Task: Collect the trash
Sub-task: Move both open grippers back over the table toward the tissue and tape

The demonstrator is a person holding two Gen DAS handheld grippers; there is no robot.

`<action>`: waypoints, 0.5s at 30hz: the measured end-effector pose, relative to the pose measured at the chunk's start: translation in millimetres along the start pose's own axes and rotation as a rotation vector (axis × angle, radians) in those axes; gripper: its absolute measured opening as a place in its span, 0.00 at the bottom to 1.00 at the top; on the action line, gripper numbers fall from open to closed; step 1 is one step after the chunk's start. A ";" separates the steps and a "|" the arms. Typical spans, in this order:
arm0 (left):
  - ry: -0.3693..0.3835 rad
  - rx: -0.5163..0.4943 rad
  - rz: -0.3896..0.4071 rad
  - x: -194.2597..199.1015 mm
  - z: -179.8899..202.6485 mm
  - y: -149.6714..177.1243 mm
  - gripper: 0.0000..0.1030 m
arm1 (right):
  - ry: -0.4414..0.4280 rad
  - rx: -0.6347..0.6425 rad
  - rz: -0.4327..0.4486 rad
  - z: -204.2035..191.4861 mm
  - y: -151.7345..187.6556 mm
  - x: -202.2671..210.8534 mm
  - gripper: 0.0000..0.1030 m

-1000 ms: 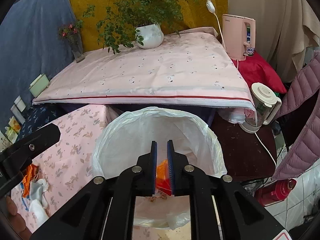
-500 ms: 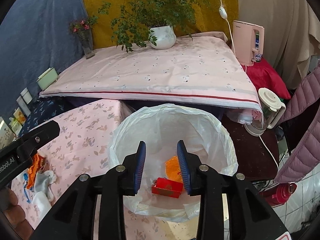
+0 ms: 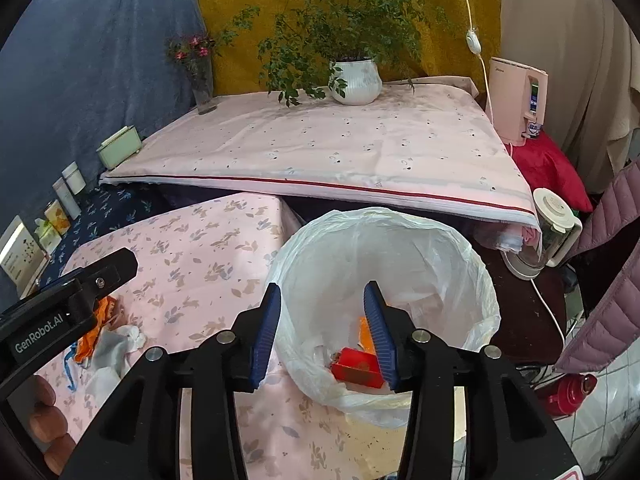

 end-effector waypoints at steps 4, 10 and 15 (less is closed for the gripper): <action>-0.024 0.025 0.008 5.0 -16.3 4.6 0.75 | -0.024 0.023 -0.002 -17.6 4.2 4.5 0.44; -0.055 0.070 0.004 12.1 -45.7 13.2 0.75 | -0.068 0.064 -0.009 -45.7 12.8 9.8 0.44; -0.093 0.112 -0.001 16.0 -76.3 19.1 0.76 | -0.107 0.088 -0.023 -68.9 21.6 10.9 0.48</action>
Point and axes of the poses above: each gripper's, at about its wrist camera, not at the fingertips, and x roughly against the way its jaws point, z to its right, y to its underside, the point moved 2 cm from there along -x, roughly the way its jaws point, and after that the axes turned 2 degrees about x, right-handed, at the moved point
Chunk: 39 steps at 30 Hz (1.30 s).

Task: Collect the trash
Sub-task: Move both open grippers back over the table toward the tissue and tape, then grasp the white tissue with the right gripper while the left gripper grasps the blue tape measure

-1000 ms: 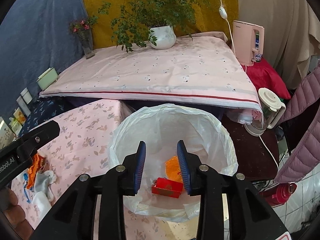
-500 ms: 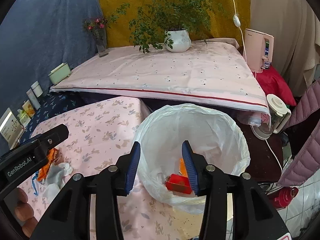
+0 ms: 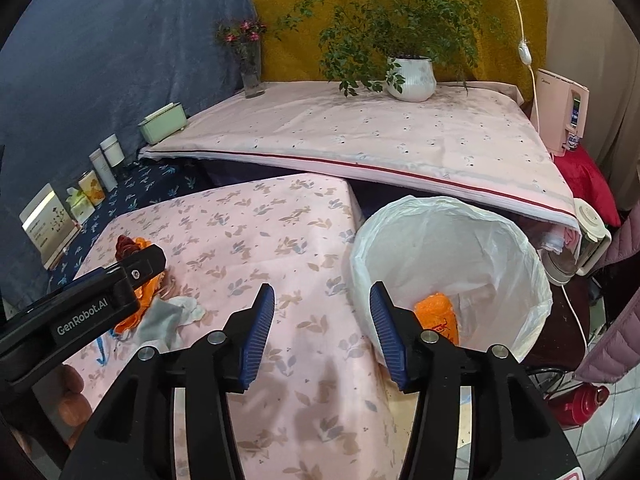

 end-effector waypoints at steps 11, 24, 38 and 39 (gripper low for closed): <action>-0.091 0.106 -0.022 -0.2 -78.0 14.1 0.76 | -0.071 0.059 -0.057 -55.9 25.0 -12.4 0.53; -0.192 0.193 -0.073 -11.4 -161.4 36.5 0.76 | -0.142 0.118 -0.178 -117.0 69.3 -43.3 0.54; -0.221 0.285 -0.145 -44.6 -216.5 43.0 0.80 | -0.138 0.166 -0.280 -150.8 102.5 -84.0 0.60; -0.219 0.291 -0.152 -48.0 -218.8 41.8 0.80 | -0.134 0.173 -0.287 -152.0 103.6 -86.4 0.60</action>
Point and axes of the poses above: each gripper's, at about its wrist camera, not at the fingertips, and x roughly against the way its jaws point, z to its right, y to its underside, the point moved 2 cm from there along -x, roughly the way its jaws point, and after that the axes turned 2 degrees about x, right-handed, at the moved point
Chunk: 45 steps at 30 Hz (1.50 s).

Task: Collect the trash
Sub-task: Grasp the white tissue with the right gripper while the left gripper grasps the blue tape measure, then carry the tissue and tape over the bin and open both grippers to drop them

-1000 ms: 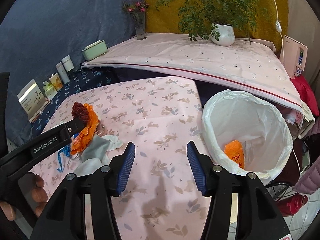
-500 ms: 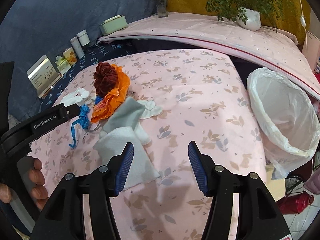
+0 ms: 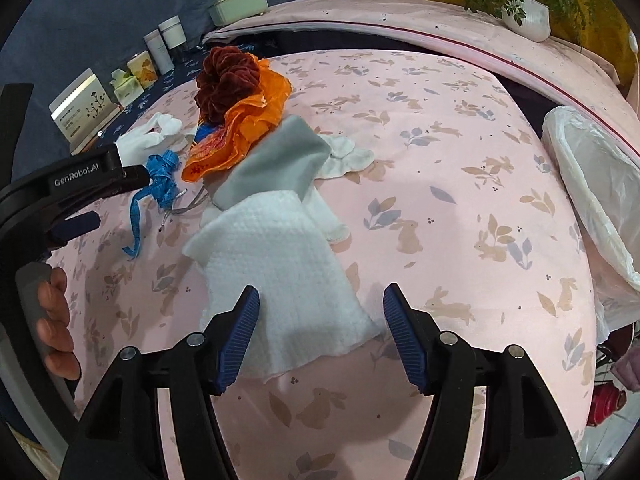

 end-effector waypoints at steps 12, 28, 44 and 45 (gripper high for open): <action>0.009 0.008 -0.060 -29.5 6.1 -6.4 0.55 | 0.028 0.074 0.003 -11.6 -0.7 -4.8 0.33; 0.055 -0.051 -0.051 -0.8 34.2 10.4 0.16 | -0.009 0.009 0.026 10.3 -2.6 14.4 0.09; 0.140 -0.234 0.021 57.9 121.2 38.4 0.16 | 0.024 -0.130 0.174 82.1 -24.6 71.3 0.08; 0.145 -0.246 0.025 60.4 127.8 40.0 0.16 | 0.026 -0.138 0.181 88.0 -25.0 74.1 0.08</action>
Point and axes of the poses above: each gripper's, at about its wrist camera, not at the fingertips, and x roughly against the way its jaws point, z to its right, y to its underside, the point moved 2 cm from there along -x, roughly the way its jaws point, and after that the axes turned 2 degrees about x, right-handed, at the moved point
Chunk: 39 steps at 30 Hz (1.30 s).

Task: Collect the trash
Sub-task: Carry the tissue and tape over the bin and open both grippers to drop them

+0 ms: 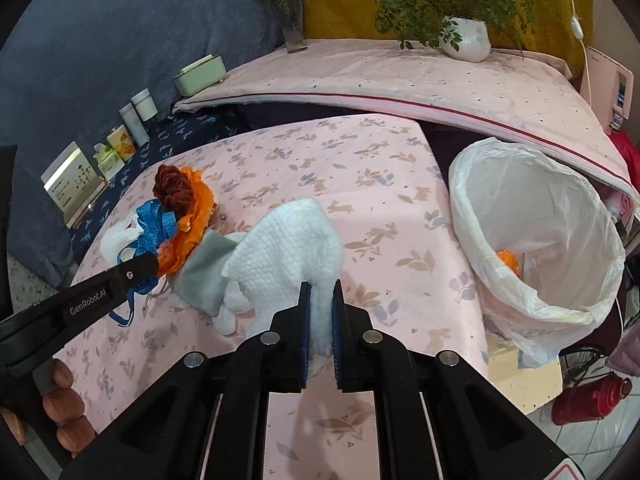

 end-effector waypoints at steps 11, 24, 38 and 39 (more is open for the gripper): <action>0.073 -0.171 0.032 13.5 93.2 0.8 0.16 | 0.057 -0.080 0.094 65.3 -23.1 35.2 0.08; 0.160 -0.333 0.057 17.7 190.3 2.8 0.16 | 0.156 -0.159 0.164 139.5 -40.1 65.7 0.08; 0.227 -0.427 0.056 7.1 249.2 1.7 0.15 | 0.234 -0.223 0.168 195.6 -41.5 66.4 0.08; 0.230 -0.431 0.052 5.3 252.5 0.9 0.15 | 0.238 -0.227 0.168 198.6 -42.0 66.2 0.08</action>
Point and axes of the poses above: each gripper's, at about its wrist camera, not at the fingertips, and x roughly against the way its jaws point, z to its right, y to its underside, the point moved 2 cm from there along -x, roughly the way its jaws point, and after that the axes turned 2 degrees about x, right-handed, at the moved point
